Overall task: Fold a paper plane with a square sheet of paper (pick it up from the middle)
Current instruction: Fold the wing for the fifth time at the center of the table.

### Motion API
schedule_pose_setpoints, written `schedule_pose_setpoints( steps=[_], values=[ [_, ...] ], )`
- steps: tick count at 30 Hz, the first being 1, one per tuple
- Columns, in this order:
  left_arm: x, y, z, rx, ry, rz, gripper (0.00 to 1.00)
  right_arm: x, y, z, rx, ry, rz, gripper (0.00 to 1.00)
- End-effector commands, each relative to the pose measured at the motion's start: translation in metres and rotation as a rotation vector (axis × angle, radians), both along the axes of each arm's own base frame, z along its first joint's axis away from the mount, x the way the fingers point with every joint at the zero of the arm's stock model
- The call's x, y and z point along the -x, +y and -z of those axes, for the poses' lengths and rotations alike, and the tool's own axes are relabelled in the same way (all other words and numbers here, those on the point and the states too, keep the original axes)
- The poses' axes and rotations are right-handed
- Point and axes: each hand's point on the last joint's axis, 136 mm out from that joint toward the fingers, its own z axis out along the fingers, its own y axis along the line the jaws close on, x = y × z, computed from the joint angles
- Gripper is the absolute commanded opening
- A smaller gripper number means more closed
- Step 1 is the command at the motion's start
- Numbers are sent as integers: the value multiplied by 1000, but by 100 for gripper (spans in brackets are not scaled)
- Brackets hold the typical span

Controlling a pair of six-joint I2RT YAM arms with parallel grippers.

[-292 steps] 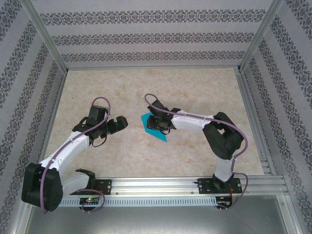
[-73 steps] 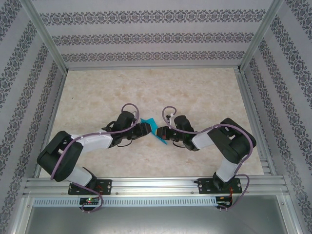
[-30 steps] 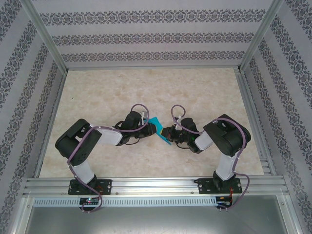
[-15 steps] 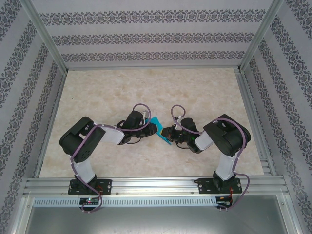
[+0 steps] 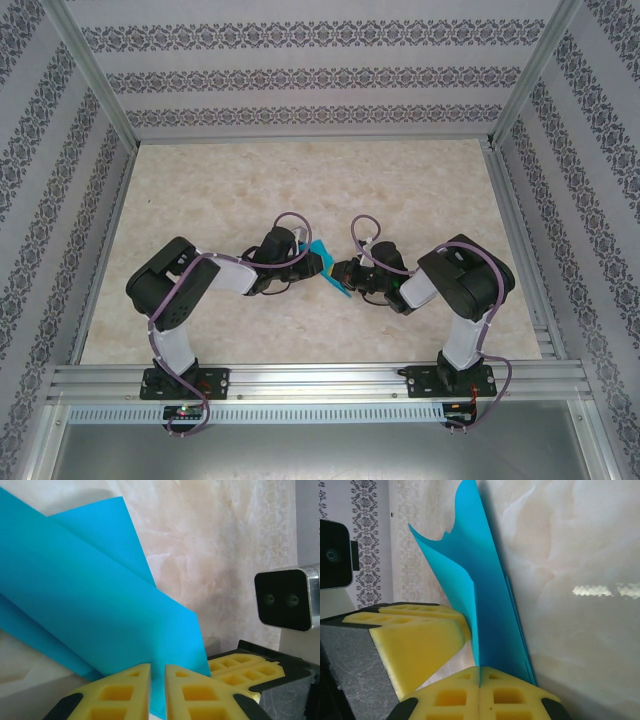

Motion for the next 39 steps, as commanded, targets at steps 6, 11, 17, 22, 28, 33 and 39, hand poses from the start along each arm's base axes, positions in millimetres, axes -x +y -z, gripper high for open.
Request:
schedule_pose_setpoints(
  steps=[6,11,17,22,28,33,39],
  values=[
    [-3,-9,-3,-8,-29,24,15,9,-14,19,83,65,2,9],
    [-2,-8,1,-24,-5,20,15,11,-10,7,79,45,-33,17],
    [-1,-4,8,-49,16,6,14,14,-10,-7,117,3,-86,25],
    [0,-2,12,-59,31,1,14,16,-15,-13,218,-60,-138,27],
    [-1,-2,12,-65,36,0,14,15,-18,-26,346,-172,-216,28],
    [-1,-4,11,-60,35,7,14,14,-12,-24,391,-185,-274,29],
    [0,-6,10,-54,35,20,14,13,-11,-15,410,-164,-285,30]
  ],
)
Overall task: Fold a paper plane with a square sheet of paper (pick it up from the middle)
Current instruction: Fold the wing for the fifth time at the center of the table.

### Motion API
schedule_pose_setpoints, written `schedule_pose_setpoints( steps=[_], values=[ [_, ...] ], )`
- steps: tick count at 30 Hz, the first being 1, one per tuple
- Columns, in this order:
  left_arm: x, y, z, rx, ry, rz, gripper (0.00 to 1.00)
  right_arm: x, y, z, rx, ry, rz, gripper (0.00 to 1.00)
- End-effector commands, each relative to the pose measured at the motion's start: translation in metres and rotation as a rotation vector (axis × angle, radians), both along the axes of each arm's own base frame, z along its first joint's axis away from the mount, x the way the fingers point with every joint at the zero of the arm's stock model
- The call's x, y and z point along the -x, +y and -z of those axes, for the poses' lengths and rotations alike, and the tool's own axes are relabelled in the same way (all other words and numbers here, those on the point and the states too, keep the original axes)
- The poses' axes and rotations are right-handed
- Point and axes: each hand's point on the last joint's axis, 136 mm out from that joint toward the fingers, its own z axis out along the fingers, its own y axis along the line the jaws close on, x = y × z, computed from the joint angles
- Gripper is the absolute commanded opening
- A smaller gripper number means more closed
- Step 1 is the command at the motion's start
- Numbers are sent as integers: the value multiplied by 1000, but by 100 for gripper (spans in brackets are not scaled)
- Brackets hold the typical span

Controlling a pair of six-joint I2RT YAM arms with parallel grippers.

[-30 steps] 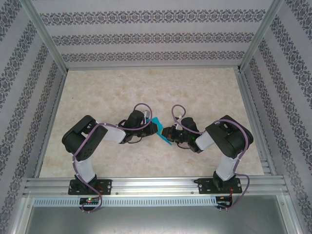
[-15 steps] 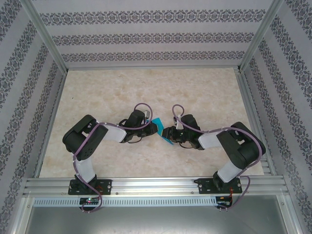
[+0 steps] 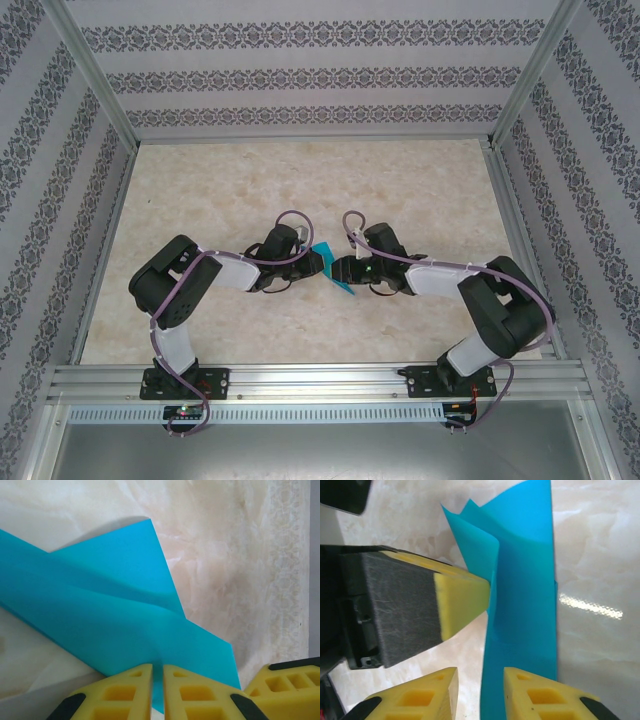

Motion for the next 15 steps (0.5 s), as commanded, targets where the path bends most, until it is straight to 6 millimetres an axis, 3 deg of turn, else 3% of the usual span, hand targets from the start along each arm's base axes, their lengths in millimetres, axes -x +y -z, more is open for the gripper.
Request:
schedule_pose_setpoints(
  steps=[1,7,15],
  values=[
    [4,-5,4,-22,7,30,14,1,0,10,49,-1,-26,31],
    [4,-7,1,-15,5,34,14,3,2,16,44,18,-32,29],
    [0,-11,-21,1,-40,53,15,9,-1,27,-4,73,18,14]
  ],
)
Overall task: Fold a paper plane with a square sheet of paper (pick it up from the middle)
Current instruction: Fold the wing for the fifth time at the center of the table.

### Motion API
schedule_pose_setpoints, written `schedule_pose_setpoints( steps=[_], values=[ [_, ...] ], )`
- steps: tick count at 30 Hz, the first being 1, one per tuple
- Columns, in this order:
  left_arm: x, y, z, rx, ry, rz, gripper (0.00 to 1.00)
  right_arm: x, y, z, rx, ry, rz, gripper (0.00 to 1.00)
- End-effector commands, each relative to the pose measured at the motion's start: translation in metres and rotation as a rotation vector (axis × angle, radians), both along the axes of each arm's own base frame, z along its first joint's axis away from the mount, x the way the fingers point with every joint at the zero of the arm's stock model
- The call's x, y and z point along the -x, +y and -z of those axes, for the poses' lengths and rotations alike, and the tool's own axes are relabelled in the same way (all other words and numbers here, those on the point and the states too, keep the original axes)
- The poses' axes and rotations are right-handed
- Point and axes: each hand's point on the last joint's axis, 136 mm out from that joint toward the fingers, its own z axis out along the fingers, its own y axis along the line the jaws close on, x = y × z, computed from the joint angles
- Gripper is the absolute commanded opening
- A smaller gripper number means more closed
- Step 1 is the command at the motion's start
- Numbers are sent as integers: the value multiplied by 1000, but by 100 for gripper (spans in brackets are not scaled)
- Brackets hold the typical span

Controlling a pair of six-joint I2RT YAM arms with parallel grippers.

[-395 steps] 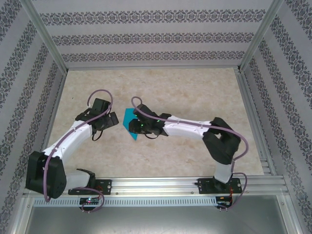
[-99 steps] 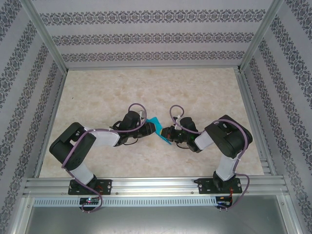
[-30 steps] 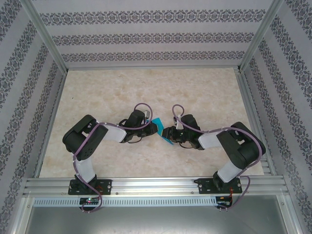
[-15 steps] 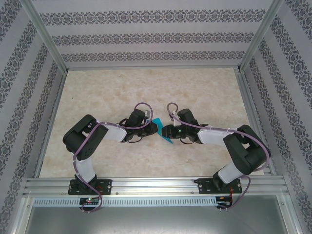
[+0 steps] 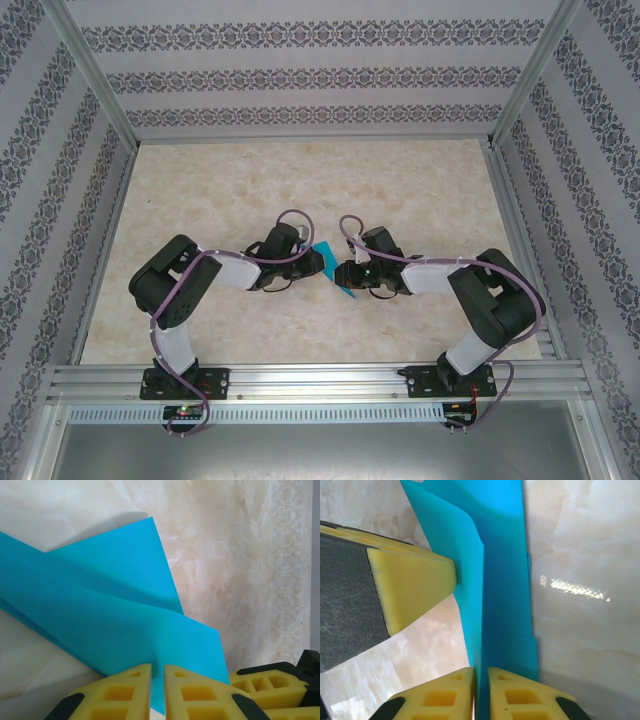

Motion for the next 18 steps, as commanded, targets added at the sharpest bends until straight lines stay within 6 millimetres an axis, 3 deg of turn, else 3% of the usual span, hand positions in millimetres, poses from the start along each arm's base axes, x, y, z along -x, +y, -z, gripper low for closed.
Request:
schedule_pose_setpoints(
  steps=[1,10,18],
  values=[
    [1,-10,-22,16,-51,49,16,4,3,5,-33,20,11,13],
    [4,-14,-50,99,-117,67,19,6,-2,16,-90,95,78,7],
    [18,-22,-40,97,-99,110,20,3,-3,16,-182,169,119,1]
  ],
)
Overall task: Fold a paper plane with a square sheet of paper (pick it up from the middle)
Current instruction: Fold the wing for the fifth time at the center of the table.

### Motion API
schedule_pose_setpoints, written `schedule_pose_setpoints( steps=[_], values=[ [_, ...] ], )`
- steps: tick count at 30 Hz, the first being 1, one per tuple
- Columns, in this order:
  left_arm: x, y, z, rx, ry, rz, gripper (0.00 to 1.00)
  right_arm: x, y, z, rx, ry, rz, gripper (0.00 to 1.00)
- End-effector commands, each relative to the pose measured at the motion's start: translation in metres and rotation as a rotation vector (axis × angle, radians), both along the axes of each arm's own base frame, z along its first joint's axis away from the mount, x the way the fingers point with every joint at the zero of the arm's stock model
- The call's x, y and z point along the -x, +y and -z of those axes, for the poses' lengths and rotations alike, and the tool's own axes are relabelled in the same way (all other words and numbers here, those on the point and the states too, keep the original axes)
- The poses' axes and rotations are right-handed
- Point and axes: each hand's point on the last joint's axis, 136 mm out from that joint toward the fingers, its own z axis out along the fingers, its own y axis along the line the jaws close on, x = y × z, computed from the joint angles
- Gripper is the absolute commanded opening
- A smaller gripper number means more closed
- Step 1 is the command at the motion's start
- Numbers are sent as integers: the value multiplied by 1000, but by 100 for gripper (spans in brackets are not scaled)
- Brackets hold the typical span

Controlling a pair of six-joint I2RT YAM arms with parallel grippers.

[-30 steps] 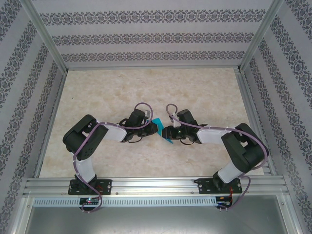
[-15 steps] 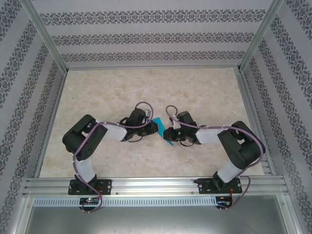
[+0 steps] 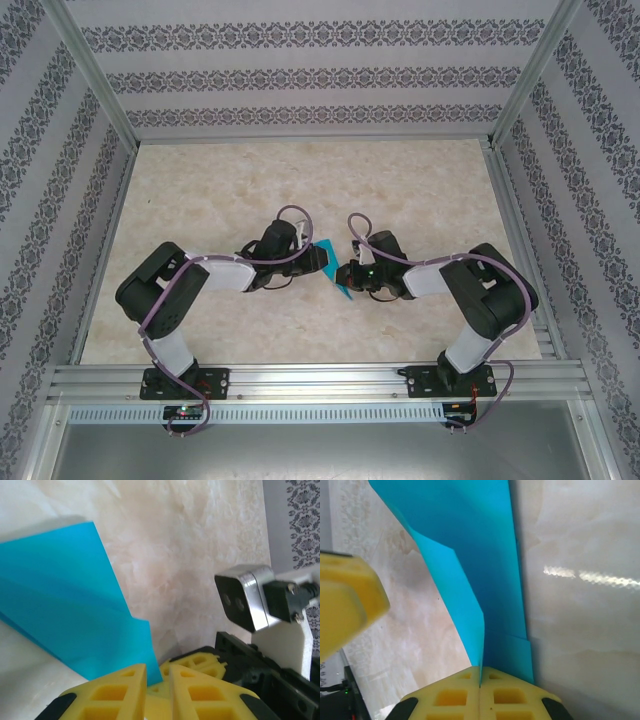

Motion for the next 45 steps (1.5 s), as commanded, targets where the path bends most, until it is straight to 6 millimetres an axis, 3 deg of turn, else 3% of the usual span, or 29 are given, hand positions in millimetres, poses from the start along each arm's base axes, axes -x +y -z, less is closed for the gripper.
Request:
schedule_pose_setpoints(
  steps=[1,9,26,37,45],
  values=[
    [11,-11,0,14,-27,57,20,5,-5,11,-42,80,32,1],
    [12,-12,17,-16,-6,52,17,1,-7,6,-103,133,59,0],
    [4,-14,35,-50,9,29,14,4,-10,16,-98,191,64,0],
    [1,-17,10,16,-83,38,15,7,-13,23,-67,203,64,0],
    [0,-18,30,-28,-13,30,12,7,-12,26,-63,207,61,0]
  ],
)
